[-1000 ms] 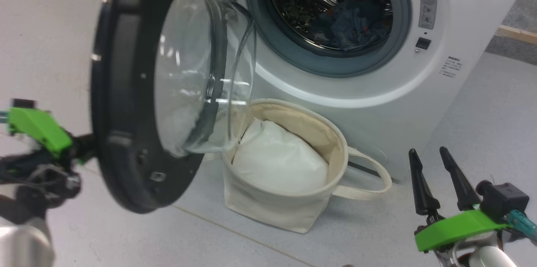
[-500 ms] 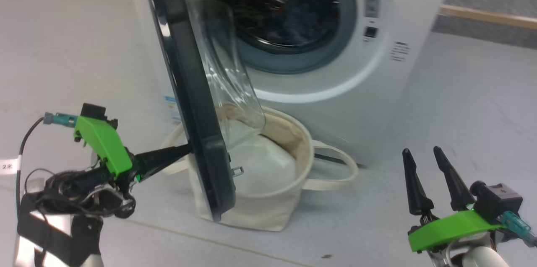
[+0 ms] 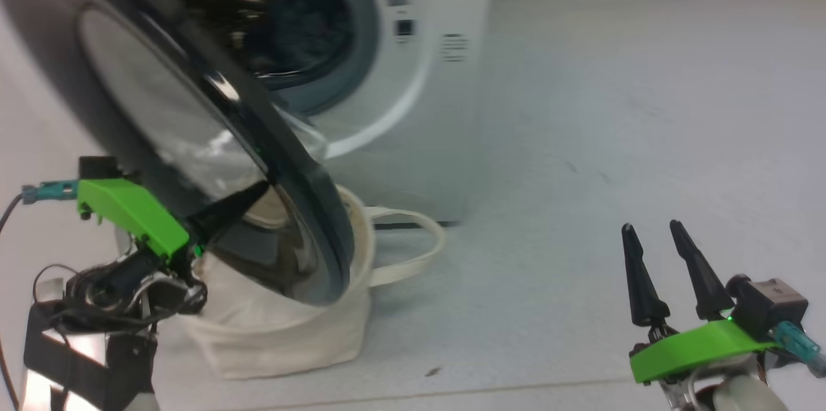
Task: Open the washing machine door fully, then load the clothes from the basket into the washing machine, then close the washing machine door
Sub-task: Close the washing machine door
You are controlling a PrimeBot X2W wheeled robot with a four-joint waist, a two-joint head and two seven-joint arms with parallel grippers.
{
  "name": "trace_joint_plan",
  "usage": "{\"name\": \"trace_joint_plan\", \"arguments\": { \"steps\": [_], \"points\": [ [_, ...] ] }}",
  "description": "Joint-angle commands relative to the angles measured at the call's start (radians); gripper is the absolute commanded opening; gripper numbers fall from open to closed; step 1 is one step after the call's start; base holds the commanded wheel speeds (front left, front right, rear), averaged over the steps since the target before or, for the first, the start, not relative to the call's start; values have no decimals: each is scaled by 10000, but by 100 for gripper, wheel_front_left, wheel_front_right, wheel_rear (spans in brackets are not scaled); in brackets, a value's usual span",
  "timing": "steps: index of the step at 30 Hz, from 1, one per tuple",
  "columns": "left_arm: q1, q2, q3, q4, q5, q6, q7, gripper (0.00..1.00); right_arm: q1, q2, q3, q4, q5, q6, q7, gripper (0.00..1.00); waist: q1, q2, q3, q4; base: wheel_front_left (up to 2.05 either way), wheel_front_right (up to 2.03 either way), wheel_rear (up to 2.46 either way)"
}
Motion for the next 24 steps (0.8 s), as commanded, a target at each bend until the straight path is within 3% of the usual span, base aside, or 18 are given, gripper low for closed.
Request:
{"name": "trace_joint_plan", "arguments": {
  "steps": [1, 9, 19, 20, 21, 24],
  "points": [
    [-668, 185, 385, -317, 17, -113, -169, 0, -408, -173, 147, -353, -43, 75, -122, 100, 0, 0, 148, -807, 0, 0, 0],
    [-1367, 359, 879, 825, 166, -702, -1600, 0, -672, -165, 276, -341, -6, 75, -122, 100, 0, 0, 418, -1685, 0, 0, 0],
    [-1793, 447, 749, 2086, 290, -1320, -2221, 0, -735, -219, 249, -284, 16, 75, -122, 100, 0, 0, 345, -1409, 0, 0, 0],
    [-1778, 454, 744, 2137, 337, -1354, -2343, 71, -720, -234, 245, -276, 19, 75, -122, 100, 0, 0, 302, -1319, 0, 0, 0],
    [-1753, 451, 708, 2175, 379, -1398, -2431, 100, -704, -250, 241, -271, 22, 75, -122, 100, 0, 0, 268, -1223, 0, 0, 0],
    [-1566, 541, 363, 2151, 705, -1546, -2579, 100, -691, -284, 213, -307, 29, 75, -122, 100, 0, 0, 192, -910, 0, 0, 0]
  ]
}}
